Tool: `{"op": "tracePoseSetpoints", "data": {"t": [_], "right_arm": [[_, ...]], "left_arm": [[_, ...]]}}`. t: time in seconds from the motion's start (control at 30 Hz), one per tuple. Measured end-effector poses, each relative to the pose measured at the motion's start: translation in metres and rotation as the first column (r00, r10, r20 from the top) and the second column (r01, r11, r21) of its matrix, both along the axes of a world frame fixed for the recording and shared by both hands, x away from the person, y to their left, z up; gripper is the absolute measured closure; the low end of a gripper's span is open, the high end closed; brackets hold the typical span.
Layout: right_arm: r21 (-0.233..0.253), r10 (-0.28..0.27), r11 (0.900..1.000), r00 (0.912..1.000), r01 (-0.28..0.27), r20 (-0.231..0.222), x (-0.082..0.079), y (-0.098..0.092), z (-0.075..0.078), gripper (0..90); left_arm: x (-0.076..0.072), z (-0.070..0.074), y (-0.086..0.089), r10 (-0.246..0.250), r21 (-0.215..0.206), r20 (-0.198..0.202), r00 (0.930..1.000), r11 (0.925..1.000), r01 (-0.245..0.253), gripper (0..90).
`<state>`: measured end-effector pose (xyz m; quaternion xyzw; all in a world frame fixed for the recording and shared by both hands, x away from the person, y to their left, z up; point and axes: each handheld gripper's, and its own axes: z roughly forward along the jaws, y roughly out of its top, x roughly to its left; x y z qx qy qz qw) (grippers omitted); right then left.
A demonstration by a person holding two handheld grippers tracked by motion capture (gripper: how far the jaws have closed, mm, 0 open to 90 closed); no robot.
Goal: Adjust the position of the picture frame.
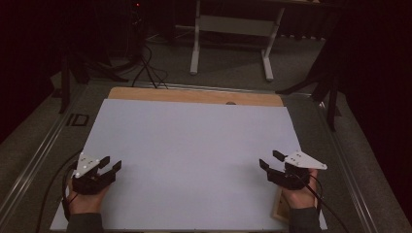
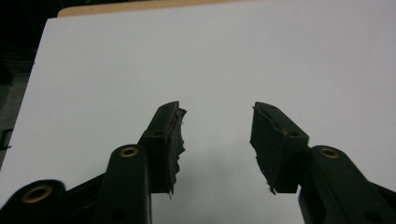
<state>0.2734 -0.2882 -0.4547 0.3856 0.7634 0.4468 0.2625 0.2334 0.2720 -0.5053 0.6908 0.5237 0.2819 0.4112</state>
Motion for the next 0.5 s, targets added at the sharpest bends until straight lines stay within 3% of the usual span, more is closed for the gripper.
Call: {"op": "tracePoseSetpoints", "data": {"t": [0.17,0.5], "right_arm": [[-0.008,-0.007,1.000,1.0000,0.007,-0.004,-0.0027,-0.0019,-0.0015,37.9],[-0.022,-0.015,1.000,0.9999,0.015,0.002,-0.0072,-0.0064,-0.0013,38.7]], "left_arm": [[-0.0076,0.0059,0.0091,-0.010,-0.051,0.036,0.9993,0.9986,0.012,52.2],[-0.0111,0.0093,0.0028,-0.029,-0.005,0.060,0.9978,0.9996,0.029,47.9]]}}
